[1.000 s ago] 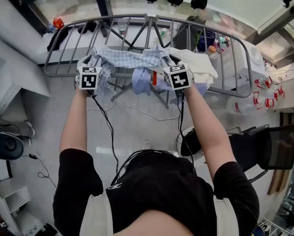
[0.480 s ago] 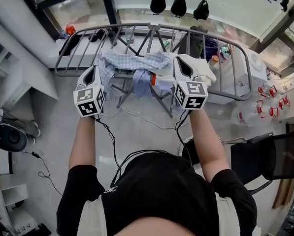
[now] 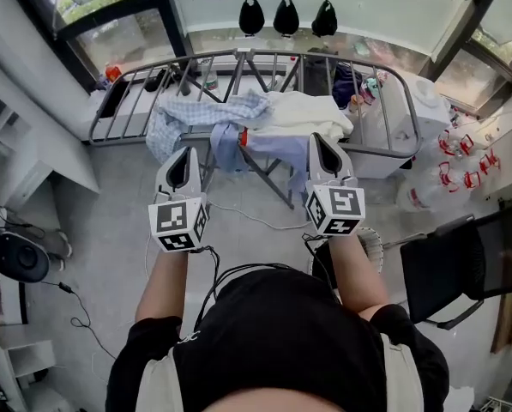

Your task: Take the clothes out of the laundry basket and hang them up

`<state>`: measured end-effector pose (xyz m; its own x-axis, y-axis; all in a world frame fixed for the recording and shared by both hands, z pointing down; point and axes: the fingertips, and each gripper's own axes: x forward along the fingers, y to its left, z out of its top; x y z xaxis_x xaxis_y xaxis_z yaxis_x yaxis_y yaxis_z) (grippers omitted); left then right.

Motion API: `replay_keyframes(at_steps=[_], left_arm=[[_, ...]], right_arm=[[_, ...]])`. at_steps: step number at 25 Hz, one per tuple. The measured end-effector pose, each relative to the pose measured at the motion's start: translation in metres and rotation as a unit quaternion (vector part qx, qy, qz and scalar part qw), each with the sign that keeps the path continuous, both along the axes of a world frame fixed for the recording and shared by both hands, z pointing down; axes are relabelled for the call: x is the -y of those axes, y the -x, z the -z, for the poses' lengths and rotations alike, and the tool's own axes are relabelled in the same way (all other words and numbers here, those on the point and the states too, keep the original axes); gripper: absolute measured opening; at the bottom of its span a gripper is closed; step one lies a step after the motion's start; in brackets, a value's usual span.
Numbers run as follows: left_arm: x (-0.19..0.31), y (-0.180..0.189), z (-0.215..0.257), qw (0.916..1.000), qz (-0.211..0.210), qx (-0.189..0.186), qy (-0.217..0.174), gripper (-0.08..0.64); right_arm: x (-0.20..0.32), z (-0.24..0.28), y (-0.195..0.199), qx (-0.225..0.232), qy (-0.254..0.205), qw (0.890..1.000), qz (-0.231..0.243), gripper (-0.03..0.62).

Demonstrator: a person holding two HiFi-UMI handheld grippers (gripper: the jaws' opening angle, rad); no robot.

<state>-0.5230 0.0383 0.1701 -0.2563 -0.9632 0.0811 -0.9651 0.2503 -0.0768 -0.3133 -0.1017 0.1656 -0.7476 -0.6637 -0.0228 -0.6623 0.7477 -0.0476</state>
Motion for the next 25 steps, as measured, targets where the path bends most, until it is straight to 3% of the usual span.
replay_keyframes(at_steps=[3,8,17,22,25], left_arm=[[0.007,-0.033,-0.011,0.9996,-0.027,-0.002,0.006,0.003],[0.017,-0.064,-0.018,0.9988,-0.048,-0.006,0.011,0.004],[0.02,-0.082,-0.019,0.9985,-0.051,-0.002,0.018,0.005],[0.018,-0.085,-0.027,0.9978,-0.052,-0.032,0.026,0.005],[0.015,-0.083,-0.03,0.998,-0.045,-0.031,0.032,0.005]], right_arm=[[-0.011,-0.011,-0.026,0.012,0.017,1.0,-0.004,0.012],[-0.02,-0.012,-0.046,0.0,0.005,1.0,0.002,0.012],[-0.02,-0.022,-0.062,-0.013,0.018,1.0,-0.002,0.012],[-0.02,-0.028,-0.068,-0.013,0.024,1.0,0.0,0.012],[-0.023,-0.03,-0.069,-0.017,0.022,1.0,0.004,0.013]])
